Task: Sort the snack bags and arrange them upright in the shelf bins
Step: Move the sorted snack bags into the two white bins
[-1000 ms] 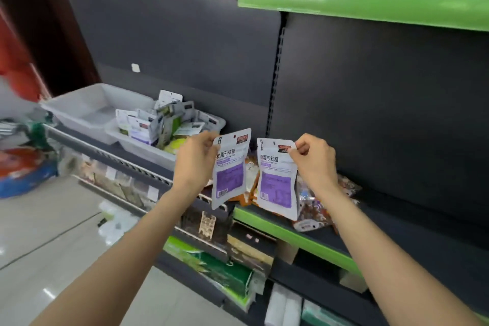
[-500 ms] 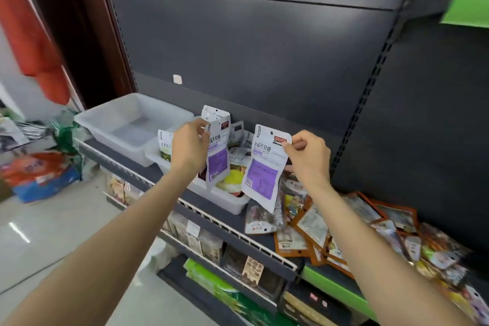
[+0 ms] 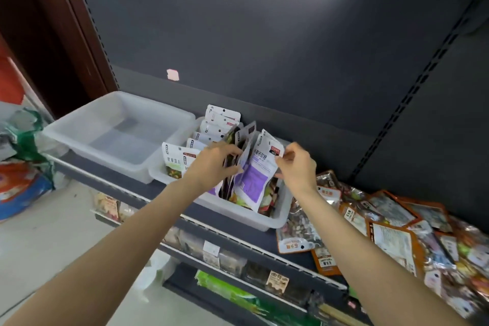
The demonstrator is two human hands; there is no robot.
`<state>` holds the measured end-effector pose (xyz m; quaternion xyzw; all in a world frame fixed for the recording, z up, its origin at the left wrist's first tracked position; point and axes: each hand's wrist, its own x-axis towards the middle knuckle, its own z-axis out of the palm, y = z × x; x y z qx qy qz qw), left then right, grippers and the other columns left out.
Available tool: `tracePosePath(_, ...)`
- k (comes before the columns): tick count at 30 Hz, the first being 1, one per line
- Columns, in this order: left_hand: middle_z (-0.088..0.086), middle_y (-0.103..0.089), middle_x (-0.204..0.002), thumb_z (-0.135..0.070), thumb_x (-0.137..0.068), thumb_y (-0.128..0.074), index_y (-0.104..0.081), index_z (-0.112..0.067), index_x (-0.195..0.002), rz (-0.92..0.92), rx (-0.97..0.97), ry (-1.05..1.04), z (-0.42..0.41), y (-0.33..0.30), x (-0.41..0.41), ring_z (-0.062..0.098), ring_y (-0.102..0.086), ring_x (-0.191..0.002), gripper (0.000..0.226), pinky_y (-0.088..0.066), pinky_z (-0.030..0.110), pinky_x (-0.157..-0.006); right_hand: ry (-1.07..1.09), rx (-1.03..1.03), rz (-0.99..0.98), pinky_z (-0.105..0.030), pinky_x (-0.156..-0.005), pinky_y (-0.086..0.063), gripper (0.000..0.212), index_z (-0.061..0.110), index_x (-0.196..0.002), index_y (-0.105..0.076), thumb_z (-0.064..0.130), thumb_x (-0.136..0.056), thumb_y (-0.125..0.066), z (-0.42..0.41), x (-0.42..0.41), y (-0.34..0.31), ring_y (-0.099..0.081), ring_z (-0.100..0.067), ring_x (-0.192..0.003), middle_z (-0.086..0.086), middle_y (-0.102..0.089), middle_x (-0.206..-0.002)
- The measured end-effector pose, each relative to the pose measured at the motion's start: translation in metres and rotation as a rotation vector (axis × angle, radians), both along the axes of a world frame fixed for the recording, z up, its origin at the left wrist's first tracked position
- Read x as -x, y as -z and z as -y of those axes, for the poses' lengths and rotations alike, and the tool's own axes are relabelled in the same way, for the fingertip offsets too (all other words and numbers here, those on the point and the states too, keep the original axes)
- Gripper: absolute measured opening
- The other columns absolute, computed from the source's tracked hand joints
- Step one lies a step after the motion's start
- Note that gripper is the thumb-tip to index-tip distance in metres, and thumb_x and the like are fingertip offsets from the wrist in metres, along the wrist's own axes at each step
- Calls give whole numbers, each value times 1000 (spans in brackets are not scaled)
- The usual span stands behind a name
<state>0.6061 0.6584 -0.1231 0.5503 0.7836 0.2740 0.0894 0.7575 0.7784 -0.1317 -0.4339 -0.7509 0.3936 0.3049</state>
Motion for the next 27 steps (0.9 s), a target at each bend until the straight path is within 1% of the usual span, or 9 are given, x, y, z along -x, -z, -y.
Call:
tracePosePath(3, 5, -58, -125, -25, -86, -69, -57, -16, -127, -10, 13, 32, 2, 7, 17, 22, -54, -114, 44, -44, 35, -96, 5, 58, -8, -34, -70, -59, 12, 12, -85, -50, 4, -91, -57, 11, 9, 2, -65, -22, -88, -4, -60, -90)
tracePosePath(5, 5, -54, -132, -18, -87, -67, -45, -23, -139, 20, -41, 32, 6, 10, 26, 23, -55, -115, 57, -46, 38, -97, 48, 45, -8, -39, -72, -59, 15, 13, -83, -50, 4, -91, -57, 19, 20, 4, -65, -23, -85, -6, -61, -87)
tracePosePath(8, 0, -40, -146, -8, -88, -62, -28, -28, -148, 47, -51, 114, 9, 9, 40, 18, -46, -126, 72, -42, 35, -103, 113, -40, 37, -34, -71, -56, 10, 9, -85, -51, 2, -91, -55, 29, 45, 8, -61, -20, -78, -6, -59, -83)
tracePosePath(11, -9, -26, -155, -10, -90, -60, -31, -22, -147, -84, 51, 235, 7, 10, 52, 14, -31, -139, 65, -31, 30, -112, 104, -159, 162, -23, -60, -41, 14, 8, -84, -49, -2, -92, -48, 39, 65, 11, -49, -13, -70, -4, -53, -78)
tracePosePath(14, -9, -27, -154, -14, -90, -61, -33, -21, -146, -151, 98, 242, 7, 16, 60, 16, -32, -139, 64, -31, 36, -112, 70, -203, 303, -18, -50, -30, 20, 11, -80, -42, -5, -93, -42, 44, 74, 20, -41, -11, -66, -4, -51, -77)
tracePosePath(18, -7, -31, -153, -22, -89, -64, -35, -23, -145, -124, 121, 278, 12, 22, 64, 16, -31, -139, 63, -30, 41, -112, 45, -80, 335, -28, -69, -43, 6, 6, -92, -49, 3, -92, -54, 47, 70, 29, -52, -19, -79, -7, -56, -86)
tracePosePath(21, -3, -41, -147, -26, -89, -62, -43, -23, -141, -102, 33, 270, 15, 18, 62, 19, -36, -135, 55, -31, 42, -110, 37, -32, 271, -27, -83, -47, 19, 4, -108, -60, 10, -89, -62, 50, 58, 27, -61, -20, -93, -8, -66, -100)
tracePosePath(24, 3, -51, -136, -23, -93, -57, -51, -18, -134, -81, -59, 244, 17, 9, 52, 22, -44, -127, 42, -37, 40, -105, 62, -138, 250, -22, -87, -43, 28, 7, -117, -60, 11, -90, -61, 54, 40, 19, -59, -19, -106, -9, -63, -116)
tracePosePath(27, 4, -55, -127, -22, -95, -51, -54, -17, -129, -178, -95, 252, 12, 2, 34, 24, -48, -119, 35, -41, 39, -98, 81, -255, 304, -27, -91, -42, 32, 12, -124, -57, 14, -92, -59, 56, 20, 10, -54, -21, -113, -8, -56, -123)
